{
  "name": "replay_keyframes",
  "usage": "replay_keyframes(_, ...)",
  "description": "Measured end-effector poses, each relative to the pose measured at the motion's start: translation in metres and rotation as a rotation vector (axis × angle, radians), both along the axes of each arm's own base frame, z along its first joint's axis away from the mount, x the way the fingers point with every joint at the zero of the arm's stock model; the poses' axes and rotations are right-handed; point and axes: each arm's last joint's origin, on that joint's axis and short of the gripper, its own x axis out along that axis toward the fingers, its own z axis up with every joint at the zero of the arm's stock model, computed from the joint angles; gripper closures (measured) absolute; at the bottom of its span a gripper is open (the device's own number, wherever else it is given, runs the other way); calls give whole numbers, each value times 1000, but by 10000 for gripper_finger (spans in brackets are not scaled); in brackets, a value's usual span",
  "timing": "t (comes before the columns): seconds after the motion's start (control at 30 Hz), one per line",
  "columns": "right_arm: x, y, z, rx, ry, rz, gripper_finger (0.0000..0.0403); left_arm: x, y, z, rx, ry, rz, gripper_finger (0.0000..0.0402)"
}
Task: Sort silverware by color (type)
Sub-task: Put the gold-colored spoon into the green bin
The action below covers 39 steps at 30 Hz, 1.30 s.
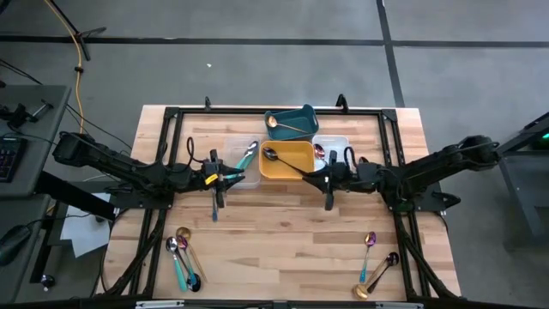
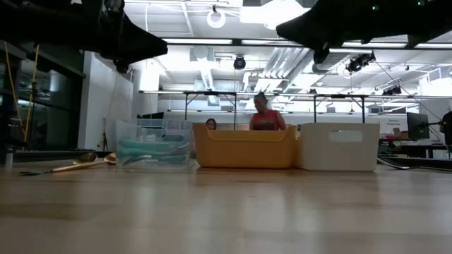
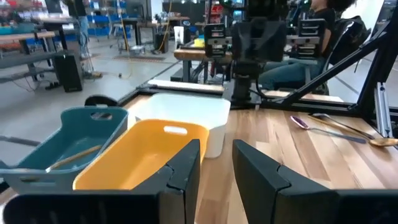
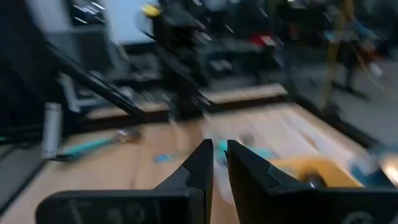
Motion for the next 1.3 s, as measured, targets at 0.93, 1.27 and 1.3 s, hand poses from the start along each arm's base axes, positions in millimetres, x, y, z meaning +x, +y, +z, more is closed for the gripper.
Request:
replay_keyframes(0.93, 0, 1, -2, -54, 10, 51, 361, 0, -1, 3, -59, -39, -35, 314)
replay_keyframes(1.27, 0, 1, -2, -54, 10, 50, 361, 11, -59, 39, 67, 22, -544, 314)
replay_keyframes(1.3, 0, 1, -2, -54, 10, 50, 361, 11, -68, 42, 94, 77, -563, 314)
